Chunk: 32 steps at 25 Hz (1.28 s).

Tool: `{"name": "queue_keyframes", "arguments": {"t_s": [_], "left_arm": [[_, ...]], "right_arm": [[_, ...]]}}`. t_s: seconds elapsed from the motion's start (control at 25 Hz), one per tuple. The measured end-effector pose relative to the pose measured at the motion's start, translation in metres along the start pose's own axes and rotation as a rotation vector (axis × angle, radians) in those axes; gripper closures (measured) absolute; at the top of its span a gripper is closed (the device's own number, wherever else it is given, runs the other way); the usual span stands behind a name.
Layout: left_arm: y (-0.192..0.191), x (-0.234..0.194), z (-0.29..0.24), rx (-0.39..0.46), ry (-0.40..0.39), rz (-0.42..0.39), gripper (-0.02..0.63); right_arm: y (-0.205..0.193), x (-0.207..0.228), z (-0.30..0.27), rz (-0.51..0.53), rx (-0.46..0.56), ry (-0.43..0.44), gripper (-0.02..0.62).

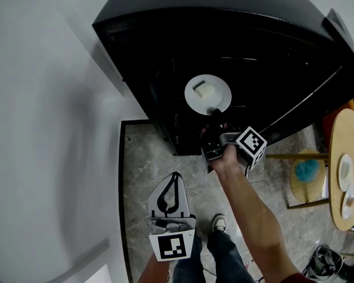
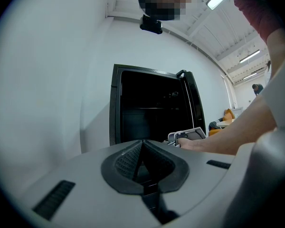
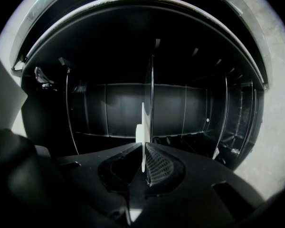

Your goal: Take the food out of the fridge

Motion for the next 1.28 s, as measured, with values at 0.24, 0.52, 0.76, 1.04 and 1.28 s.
{"name": "queue_keyframes", "arguments": {"t_s": [0.24,0.52,0.76,1.04,1.28], "left_arm": [[0.0006,-0.0003,-0.0005,0.002,0.001,-0.002,0.592],[-0.0013,0.0004,-0.0014,-0.001,0.000,-0.005,0.592],[-0.0022,-0.0003,-0.0030,-0.001,0.003,-0.002,0.592],[-0.0010,-0.0001,-0.0031,0.001,0.004,-0.003,0.592],[-0.0013,-0.0002,-0.0035,-0.003,0.005,-0.001,0.592]], "right_arm": [[-0.0008,-0.0019,-0.0001,0.008,-0.004,0.002,0.558],[0.0000,-0.0012,-0.0004,0.013,-0.004,0.004,0.561],[0.0006,-0.0006,-0.0004,0.018,-0.008,0.004,0.561],[-0.0011,-0.0049,0.0000,0.023,-0.017,0.014,0.561],[-0.0007,-0.0071,-0.0001,0.030,-0.021,0.019,0.561]]}}
Point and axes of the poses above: the fingertips, and each gripper's own axes: z backward along the fingers, x to its right, y out of its top, the point moved 2 cm from there along z, backward along the fingers, and after that the axes turned 7 degrees about -z, right-handed, at the moved point
